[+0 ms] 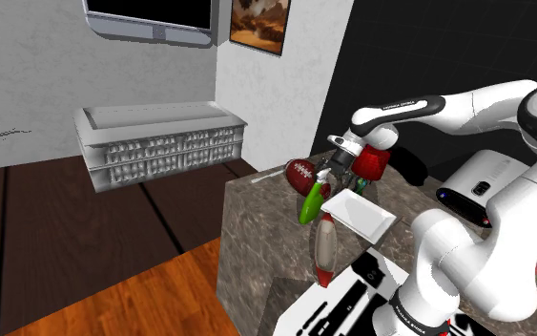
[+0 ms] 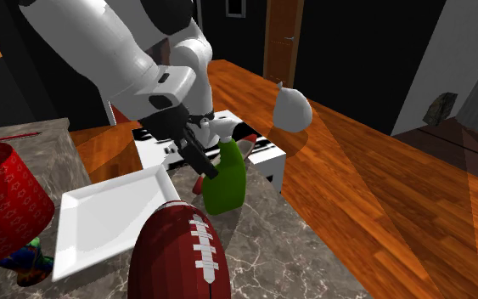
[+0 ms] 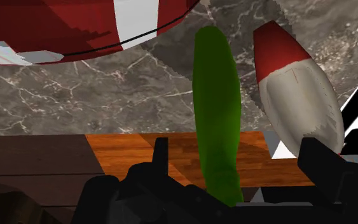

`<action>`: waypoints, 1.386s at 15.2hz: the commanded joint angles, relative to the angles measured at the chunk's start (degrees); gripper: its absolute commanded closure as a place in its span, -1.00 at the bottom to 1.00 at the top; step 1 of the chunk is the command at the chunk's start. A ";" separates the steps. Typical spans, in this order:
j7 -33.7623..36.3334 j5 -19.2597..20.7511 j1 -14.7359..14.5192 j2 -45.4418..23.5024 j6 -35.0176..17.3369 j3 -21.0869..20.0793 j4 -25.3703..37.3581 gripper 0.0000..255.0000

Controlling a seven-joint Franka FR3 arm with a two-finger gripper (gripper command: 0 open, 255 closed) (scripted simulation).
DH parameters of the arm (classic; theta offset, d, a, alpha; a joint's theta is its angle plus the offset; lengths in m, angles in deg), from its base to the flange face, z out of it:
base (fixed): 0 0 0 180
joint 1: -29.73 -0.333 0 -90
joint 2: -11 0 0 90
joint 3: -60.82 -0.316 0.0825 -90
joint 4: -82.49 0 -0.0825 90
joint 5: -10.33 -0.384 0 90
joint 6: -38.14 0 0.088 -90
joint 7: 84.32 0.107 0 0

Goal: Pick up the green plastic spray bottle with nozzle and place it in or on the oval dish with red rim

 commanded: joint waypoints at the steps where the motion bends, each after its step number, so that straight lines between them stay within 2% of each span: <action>1: -1.20 0.06 -2.41 -0.06 -1.24 2.45 -0.47 -1.00; 6: -1.37 -0.19 -6.11 -0.25 -4.97 5.67 -2.58 -1.00; 13: -1.36 -0.18 -6.09 -0.24 -4.97 5.65 -2.58 -1.00; 14: -1.36 -0.18 -6.09 -0.24 -4.97 5.65 -2.58 1.00; 21: -1.37 -0.18 -6.10 -0.24 -4.97 5.66 -2.58 1.00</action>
